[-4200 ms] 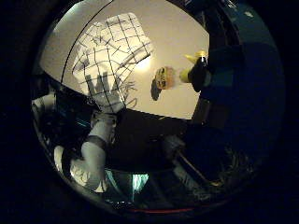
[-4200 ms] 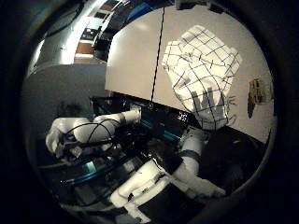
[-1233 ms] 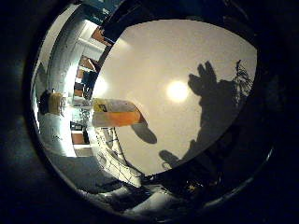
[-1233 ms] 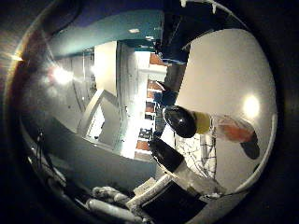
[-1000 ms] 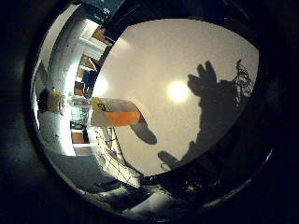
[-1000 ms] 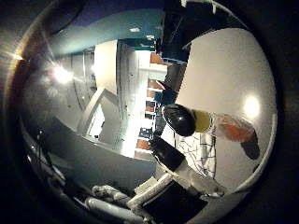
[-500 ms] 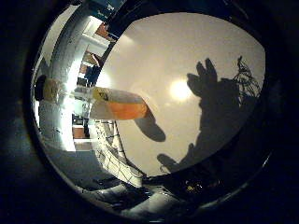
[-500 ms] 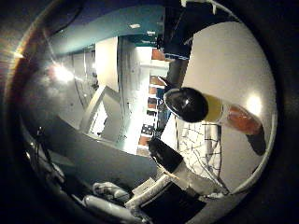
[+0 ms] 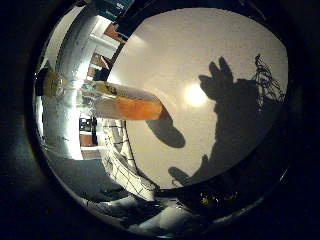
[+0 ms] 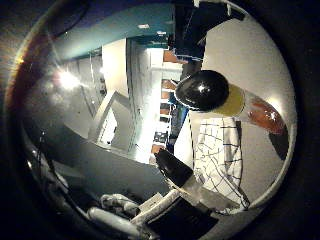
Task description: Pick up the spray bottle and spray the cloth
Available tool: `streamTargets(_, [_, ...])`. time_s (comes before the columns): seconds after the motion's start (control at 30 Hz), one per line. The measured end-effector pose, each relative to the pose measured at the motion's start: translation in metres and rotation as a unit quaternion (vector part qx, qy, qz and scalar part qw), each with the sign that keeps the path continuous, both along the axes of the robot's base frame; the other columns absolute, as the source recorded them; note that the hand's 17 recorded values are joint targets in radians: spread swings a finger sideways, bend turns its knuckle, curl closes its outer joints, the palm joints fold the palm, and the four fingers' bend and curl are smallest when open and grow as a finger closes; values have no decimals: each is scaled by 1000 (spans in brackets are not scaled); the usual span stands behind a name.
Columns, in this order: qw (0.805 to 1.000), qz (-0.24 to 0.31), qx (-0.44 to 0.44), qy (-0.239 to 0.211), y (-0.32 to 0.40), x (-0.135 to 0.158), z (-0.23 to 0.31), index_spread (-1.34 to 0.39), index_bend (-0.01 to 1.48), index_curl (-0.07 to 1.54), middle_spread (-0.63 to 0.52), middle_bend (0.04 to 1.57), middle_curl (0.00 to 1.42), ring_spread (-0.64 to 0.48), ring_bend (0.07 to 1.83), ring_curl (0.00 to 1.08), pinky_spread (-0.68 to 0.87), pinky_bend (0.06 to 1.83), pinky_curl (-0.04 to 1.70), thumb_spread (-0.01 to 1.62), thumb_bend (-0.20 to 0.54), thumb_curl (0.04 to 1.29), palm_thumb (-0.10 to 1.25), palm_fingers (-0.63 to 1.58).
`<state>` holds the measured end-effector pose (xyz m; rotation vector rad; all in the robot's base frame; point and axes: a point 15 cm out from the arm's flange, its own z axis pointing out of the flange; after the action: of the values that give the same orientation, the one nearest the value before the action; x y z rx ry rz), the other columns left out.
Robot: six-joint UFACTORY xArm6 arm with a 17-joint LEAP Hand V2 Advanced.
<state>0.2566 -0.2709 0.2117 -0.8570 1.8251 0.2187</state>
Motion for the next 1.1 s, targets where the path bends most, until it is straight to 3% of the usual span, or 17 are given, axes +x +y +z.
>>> streamTargets(1.1, [997,20,68,11,38,10,-38,-138,151,267,80,343,376,167,513,261,349,400,294,1019,-26,302,511,165])
